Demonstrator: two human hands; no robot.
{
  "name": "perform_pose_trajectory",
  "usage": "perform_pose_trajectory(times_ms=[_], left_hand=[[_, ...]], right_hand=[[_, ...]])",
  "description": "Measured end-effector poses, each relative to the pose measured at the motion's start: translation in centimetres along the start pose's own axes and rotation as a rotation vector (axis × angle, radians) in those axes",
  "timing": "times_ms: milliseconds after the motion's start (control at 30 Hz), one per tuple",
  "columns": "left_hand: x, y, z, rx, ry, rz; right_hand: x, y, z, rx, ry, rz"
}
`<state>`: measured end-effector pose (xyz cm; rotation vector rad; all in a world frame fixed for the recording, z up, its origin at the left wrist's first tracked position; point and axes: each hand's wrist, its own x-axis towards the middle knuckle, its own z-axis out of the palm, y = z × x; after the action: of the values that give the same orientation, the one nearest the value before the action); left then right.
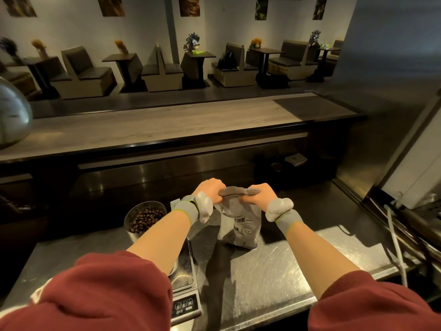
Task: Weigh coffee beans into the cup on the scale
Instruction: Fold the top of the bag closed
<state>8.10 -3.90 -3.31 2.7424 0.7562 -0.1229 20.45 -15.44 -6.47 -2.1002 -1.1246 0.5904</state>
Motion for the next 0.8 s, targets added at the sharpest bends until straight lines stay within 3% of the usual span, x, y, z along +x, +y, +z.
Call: perform_pose_trajectory(times_ms=[200,400,533,800], left_hand=[[0.2,0.4,-1.8,-0.132,0.077,-0.015],[-0.3,-0.7,-5.8,-0.009,0.144,0.042],[-1.7,-2.8,-8.8,0.037,0.207,0.030],[-7.1,-9.2,-12.1,-0.086,0.318,-0.116]], right_hand=[[0.4,-1.3,-0.8,0.112,0.141,-0.042],[1.4,-4.3,-1.3,0.221,0.183,-0.115],[2.2,-8.1,-1.0,0.218,0.149,-0.195],[3.3,-16.5,2.9,0.132,0.033,-0.369]])
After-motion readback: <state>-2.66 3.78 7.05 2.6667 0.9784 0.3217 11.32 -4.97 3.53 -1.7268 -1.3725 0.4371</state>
